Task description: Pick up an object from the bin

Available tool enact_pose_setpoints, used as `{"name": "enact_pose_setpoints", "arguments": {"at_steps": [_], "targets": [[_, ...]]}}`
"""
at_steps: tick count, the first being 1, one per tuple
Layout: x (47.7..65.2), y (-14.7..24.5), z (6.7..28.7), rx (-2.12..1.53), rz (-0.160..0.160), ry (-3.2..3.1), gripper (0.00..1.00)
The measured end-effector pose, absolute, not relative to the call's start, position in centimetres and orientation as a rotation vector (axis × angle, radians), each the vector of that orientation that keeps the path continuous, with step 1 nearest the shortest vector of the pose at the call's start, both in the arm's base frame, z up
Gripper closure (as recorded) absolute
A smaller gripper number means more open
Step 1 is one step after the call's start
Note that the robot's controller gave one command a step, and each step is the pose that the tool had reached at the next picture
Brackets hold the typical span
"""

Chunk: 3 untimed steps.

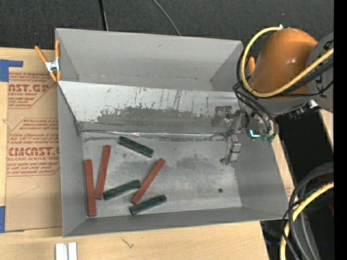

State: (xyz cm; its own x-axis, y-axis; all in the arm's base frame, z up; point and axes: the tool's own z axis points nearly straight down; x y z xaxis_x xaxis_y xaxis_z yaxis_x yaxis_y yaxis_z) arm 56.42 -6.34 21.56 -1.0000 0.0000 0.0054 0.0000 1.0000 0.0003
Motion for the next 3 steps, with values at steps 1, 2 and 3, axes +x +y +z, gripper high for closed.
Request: {"name": "enact_pose_setpoints", "arguments": {"at_steps": [1, 2, 3], "targets": [[56.6, -6.3, 22.0, 0.001, 0.001, -3.144, 0.0], [56.3, -0.3, 18.9, 0.061, 0.001, -3.145, 0.0], [57.7, 0.0, 12.5, 0.104, -0.002, -3.148, 0.0]]}}
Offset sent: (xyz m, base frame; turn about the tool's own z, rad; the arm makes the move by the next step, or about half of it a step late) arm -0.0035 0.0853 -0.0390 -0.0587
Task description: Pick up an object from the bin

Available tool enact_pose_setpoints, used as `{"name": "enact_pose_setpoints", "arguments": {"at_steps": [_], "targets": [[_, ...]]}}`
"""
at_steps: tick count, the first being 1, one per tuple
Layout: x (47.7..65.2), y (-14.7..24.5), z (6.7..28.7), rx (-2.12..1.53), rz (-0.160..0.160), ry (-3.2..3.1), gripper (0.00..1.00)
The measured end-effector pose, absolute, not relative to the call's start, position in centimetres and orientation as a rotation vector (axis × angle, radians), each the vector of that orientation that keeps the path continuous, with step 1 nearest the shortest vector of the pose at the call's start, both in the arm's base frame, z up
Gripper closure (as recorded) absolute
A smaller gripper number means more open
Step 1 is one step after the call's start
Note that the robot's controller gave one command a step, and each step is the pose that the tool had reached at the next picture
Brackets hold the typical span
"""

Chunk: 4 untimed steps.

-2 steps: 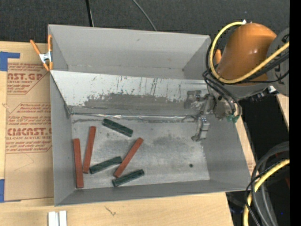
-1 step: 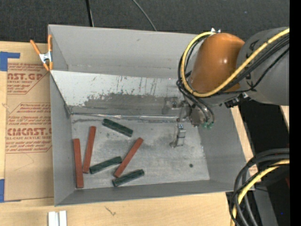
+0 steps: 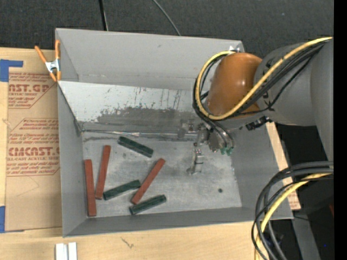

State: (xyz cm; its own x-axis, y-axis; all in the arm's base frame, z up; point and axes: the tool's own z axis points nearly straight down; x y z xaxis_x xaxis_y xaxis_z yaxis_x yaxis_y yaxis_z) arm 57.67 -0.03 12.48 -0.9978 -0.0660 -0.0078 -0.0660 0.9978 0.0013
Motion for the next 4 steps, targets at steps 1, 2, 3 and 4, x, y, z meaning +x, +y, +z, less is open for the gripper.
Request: {"name": "enact_pose_setpoints", "arguments": {"at_steps": [1, 2, 3, 4], "targets": [[59.0, 8.3, 8.4, -0.449, 0.003, 3.107, 1.0], [59.1, 8.3, 8.4, -0.449, 0.002, 3.107, 0.0], [59.1, 8.3, 8.4, -0.449, 0.002, 3.107, 0.0], [58.2, 14.2, 7.3, -0.156, 0.003, 3.136, 1.0]]}}
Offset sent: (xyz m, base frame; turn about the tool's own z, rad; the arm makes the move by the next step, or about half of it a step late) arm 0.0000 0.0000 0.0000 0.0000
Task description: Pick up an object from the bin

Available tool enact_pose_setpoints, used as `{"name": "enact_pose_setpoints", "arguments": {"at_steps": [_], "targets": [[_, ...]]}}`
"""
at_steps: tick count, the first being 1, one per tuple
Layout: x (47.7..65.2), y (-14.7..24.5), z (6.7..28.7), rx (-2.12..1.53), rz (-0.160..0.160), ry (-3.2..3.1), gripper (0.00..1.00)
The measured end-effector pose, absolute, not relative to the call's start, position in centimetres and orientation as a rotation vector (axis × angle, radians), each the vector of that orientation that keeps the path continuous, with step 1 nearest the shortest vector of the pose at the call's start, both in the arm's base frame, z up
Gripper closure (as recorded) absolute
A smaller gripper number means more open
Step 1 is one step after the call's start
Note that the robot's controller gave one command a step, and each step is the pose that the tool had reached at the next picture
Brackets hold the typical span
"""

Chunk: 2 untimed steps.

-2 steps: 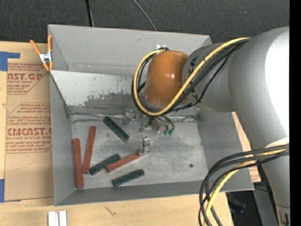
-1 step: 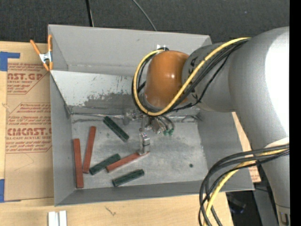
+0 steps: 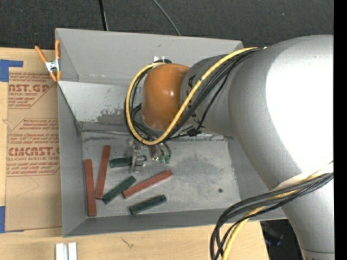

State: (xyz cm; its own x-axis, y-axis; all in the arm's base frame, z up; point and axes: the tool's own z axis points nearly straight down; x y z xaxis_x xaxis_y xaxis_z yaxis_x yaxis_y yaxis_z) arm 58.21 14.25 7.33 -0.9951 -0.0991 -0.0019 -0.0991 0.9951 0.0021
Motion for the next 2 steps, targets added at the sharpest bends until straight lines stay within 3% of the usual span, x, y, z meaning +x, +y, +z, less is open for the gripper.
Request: {"name": "enact_pose_setpoints", "arguments": {"at_steps": [1, 2], "targets": [[58.2, 14.2, 7.3, -0.156, 0.003, 3.136, 1.0], [55.9, 17.2, 21.2, -0.238, 0.001, 3.13, 1.0]]}}
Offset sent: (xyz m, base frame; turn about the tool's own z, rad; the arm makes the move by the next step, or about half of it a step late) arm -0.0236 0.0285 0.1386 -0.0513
